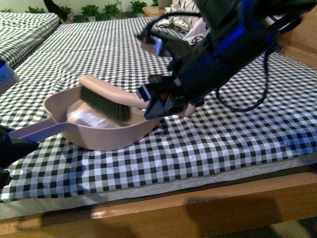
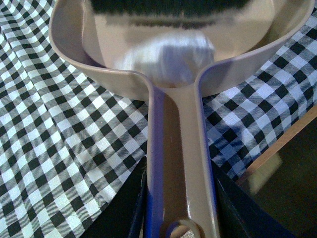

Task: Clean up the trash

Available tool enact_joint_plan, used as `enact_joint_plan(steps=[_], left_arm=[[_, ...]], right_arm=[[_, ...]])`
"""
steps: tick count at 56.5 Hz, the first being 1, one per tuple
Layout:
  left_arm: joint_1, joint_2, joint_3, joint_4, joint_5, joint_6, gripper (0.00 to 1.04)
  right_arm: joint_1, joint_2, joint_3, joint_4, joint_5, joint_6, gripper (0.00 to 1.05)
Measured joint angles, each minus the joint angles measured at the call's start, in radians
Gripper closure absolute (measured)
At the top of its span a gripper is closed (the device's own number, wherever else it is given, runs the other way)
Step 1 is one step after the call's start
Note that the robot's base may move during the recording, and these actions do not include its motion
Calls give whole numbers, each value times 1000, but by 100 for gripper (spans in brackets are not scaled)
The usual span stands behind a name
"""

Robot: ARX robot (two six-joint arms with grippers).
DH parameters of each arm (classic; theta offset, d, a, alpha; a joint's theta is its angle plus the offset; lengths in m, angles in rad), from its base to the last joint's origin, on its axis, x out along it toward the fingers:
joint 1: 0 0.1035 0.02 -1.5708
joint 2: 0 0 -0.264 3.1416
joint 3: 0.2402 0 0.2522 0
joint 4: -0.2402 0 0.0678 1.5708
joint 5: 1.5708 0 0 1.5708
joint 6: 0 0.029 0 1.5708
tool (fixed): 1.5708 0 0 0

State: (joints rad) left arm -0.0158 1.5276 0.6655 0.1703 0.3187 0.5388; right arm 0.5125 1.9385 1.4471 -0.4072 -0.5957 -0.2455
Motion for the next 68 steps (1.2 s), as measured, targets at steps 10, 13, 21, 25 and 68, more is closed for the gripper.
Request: enact_joint_plan(steps=[10,13,21,25,68], left_arm=[[0,0,0,0,0,0,76],[0,0,0,0,0,0,76],[0,0,0,0,0,0,76],[1,0,-19,57,-12,-26,76],[-25,-516,82,66,-497,-319,76]], right_arm=[[-72,-121,-48,48,42,-38,84],[-97,-137,-71,92,79,-31,84],[-138,-167,-140,225,196,55,84],[-157,-212,-192,298,235,131,84],[-487,-1083,-442,276,-11,567,84]])
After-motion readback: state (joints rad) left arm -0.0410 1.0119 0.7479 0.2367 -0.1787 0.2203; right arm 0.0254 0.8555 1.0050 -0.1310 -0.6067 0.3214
